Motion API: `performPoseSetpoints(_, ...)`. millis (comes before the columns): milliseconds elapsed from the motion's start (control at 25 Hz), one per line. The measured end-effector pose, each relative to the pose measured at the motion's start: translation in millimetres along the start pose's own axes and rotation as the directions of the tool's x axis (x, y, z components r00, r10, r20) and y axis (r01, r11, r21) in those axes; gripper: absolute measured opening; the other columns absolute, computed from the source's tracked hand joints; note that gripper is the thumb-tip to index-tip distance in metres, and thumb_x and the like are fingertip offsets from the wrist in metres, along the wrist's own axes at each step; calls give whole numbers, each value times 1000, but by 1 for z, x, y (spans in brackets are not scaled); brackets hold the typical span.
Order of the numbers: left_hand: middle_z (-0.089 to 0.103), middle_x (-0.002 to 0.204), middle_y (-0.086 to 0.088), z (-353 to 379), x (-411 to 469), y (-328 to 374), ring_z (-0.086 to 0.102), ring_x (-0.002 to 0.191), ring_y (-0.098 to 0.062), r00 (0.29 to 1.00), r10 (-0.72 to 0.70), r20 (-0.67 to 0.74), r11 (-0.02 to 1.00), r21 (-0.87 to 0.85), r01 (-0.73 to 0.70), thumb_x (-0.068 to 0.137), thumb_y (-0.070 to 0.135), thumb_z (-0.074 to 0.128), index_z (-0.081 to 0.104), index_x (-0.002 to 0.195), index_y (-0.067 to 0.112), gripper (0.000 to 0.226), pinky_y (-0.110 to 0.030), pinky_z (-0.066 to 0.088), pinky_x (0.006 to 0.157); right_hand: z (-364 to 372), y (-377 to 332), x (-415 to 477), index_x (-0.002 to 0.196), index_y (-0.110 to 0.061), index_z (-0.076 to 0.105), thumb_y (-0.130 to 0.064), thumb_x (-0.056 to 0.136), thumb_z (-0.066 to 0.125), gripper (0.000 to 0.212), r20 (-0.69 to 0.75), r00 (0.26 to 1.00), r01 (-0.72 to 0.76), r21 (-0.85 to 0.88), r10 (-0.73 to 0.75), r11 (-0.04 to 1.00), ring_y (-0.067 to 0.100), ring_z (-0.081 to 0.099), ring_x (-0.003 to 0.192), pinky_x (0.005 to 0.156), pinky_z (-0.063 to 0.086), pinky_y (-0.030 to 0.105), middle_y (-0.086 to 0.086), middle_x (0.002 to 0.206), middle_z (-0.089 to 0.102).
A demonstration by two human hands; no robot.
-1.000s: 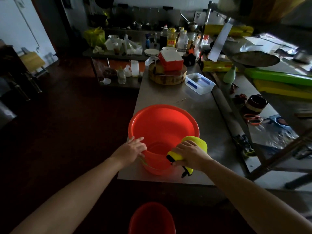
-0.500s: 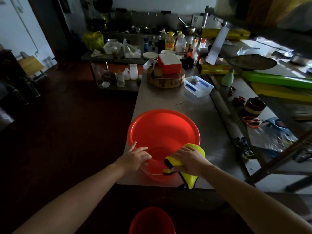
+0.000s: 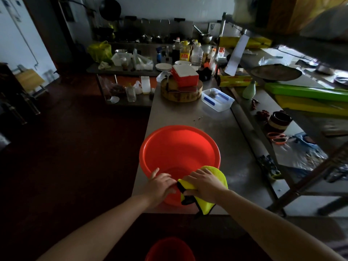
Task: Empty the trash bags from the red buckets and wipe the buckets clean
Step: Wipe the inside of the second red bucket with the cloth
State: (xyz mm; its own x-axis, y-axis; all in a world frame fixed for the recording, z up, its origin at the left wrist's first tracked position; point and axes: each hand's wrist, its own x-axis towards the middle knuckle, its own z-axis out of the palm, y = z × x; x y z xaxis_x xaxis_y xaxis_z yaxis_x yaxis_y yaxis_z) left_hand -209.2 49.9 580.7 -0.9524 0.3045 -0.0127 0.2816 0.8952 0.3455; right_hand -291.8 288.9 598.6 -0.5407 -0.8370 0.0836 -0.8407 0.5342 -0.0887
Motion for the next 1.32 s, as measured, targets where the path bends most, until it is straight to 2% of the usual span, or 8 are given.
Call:
performPoseSetpoints(200, 54, 143, 11, -39, 2, -33, 24, 150, -16, 998, -21, 62, 998, 61, 17, 101, 39, 48, 58, 132, 24, 36, -50, -4, 124, -4, 51, -22, 134, -33, 59, -78, 92, 40, 65, -27, 1000, -5, -34, 4, 999, 19, 59, 113, 103, 48, 44, -8, 119, 66)
performPoseSetpoints(400, 44, 152, 6, -18, 8, 7, 21, 149, -12, 996, -8, 87, 993, 117, -2, 100, 51, 45, 44, 146, 23, 54, -52, -6, 123, 3, 9, -5, 137, -34, 56, -83, 90, 28, 73, -20, 996, -93, -45, 92, 995, 24, 57, 119, 106, 42, 45, -7, 123, 65)
performPoseSetpoints(640, 64, 129, 8, -8, 10, -15, 46, 136, -15, 998, 59, -8, 996, 70, -58, 97, 42, 54, 62, 128, 24, 37, -57, 5, 123, 0, 31, -21, 136, -33, 57, -81, 91, 36, 69, -27, 1000, 2, -17, -2, 1000, 19, 59, 115, 103, 45, 42, -8, 120, 65)
performPoseSetpoints(760, 58, 137, 12, -36, 8, -39, 34, 145, -14, 999, 23, 31, 989, 148, -27, 98, 33, 57, 59, 131, 27, 34, -52, -3, 123, -5, 53, -29, 131, -31, 61, -80, 91, 39, 67, -50, 999, -7, -30, 6, 1000, 19, 58, 112, 103, 48, 43, -9, 117, 66)
performPoseSetpoints(920, 45, 152, 6, -27, 19, -7, 24, 150, -16, 989, 16, 148, 969, 241, -52, 99, 52, 39, 45, 146, 22, 56, -51, -7, 123, 3, 23, -14, 130, -34, 62, -81, 90, 34, 68, -88, 994, -71, -32, 68, 997, 21, 60, 111, 101, 46, 45, -10, 116, 67)
performPoseSetpoints(1080, 60, 137, 1, 5, 20, 9, 42, 140, -18, 998, 45, 32, 994, 97, -48, 91, 59, 22, 55, 139, 18, 72, -40, -8, 120, 14, 4, -9, 128, -34, 60, -80, 92, 35, 63, -148, 988, -44, -11, 42, 999, 19, 63, 103, 92, 51, 42, -11, 111, 66)
performPoseSetpoints(1160, 64, 130, 3, -4, 14, -3, 46, 137, -19, 997, 71, 20, 992, 105, -73, 93, 56, 29, 62, 131, 19, 62, -49, 1, 123, 7, 21, -19, 130, -34, 59, -79, 91, 40, 62, -116, 993, -5, 4, 6, 1000, 18, 62, 104, 93, 50, 42, -10, 111, 66)
performPoseSetpoints(1320, 52, 144, 8, -37, 11, -27, 27, 148, -16, 996, 6, 84, 967, 252, -27, 102, 39, 47, 52, 139, 26, 39, -52, -1, 122, -4, 53, -34, 129, -31, 62, -78, 91, 40, 64, -109, 994, 0, -51, -5, 999, 19, 60, 108, 99, 50, 41, -8, 114, 67)
